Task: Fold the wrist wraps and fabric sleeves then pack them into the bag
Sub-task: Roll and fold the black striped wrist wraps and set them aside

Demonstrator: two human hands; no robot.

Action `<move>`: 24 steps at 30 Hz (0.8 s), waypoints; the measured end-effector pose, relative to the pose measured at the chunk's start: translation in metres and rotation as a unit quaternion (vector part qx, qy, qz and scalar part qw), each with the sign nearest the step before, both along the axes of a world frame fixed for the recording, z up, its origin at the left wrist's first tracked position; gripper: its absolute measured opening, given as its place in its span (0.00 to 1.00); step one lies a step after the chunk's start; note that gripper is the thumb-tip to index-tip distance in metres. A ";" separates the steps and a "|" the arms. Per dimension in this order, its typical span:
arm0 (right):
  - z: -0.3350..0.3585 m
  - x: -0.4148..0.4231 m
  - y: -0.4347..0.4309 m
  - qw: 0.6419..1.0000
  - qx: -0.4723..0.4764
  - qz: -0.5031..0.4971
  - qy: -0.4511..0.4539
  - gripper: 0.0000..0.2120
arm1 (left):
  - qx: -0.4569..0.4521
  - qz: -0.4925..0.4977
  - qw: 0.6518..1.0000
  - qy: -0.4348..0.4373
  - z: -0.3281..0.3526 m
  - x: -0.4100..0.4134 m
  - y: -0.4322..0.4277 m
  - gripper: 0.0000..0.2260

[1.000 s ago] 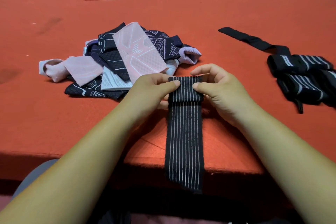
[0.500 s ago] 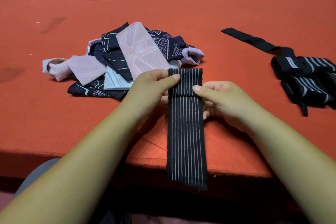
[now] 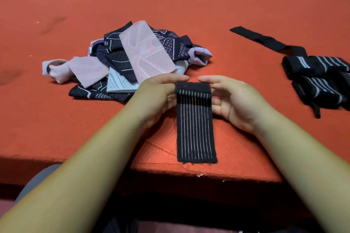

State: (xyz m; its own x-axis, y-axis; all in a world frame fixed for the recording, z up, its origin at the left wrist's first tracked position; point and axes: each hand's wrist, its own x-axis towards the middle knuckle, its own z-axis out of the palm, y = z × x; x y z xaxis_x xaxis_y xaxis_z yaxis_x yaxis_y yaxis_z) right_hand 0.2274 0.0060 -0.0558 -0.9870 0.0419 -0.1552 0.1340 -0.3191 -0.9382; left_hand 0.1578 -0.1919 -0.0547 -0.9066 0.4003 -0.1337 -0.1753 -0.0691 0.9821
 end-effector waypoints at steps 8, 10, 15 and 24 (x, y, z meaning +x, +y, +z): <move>-0.005 0.001 0.005 0.999 0.023 -0.019 0.033 0.10 | 0.034 0.001 0.999 -0.015 0.006 0.005 0.001 0.15; -0.005 0.000 0.003 0.998 0.035 -0.033 0.050 0.12 | 0.036 -0.008 0.999 -0.027 0.004 0.003 0.001 0.11; -0.006 0.000 0.000 0.985 0.111 -0.077 0.103 0.17 | -0.058 -0.089 0.994 -0.013 -0.001 0.003 -0.005 0.12; -0.008 0.003 -0.003 0.990 0.142 -0.006 -0.007 0.07 | -0.013 -0.044 0.999 0.003 -0.006 0.003 -0.001 0.09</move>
State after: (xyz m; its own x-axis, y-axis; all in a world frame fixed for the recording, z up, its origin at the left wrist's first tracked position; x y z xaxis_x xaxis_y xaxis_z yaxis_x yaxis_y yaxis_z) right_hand 0.2305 0.0028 -0.0634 -0.9840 0.0980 -0.1490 0.1453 -0.0444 -0.9884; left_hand 0.1605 -0.1925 -0.0604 -0.8684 0.4757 -0.1398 -0.1733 -0.0270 0.9845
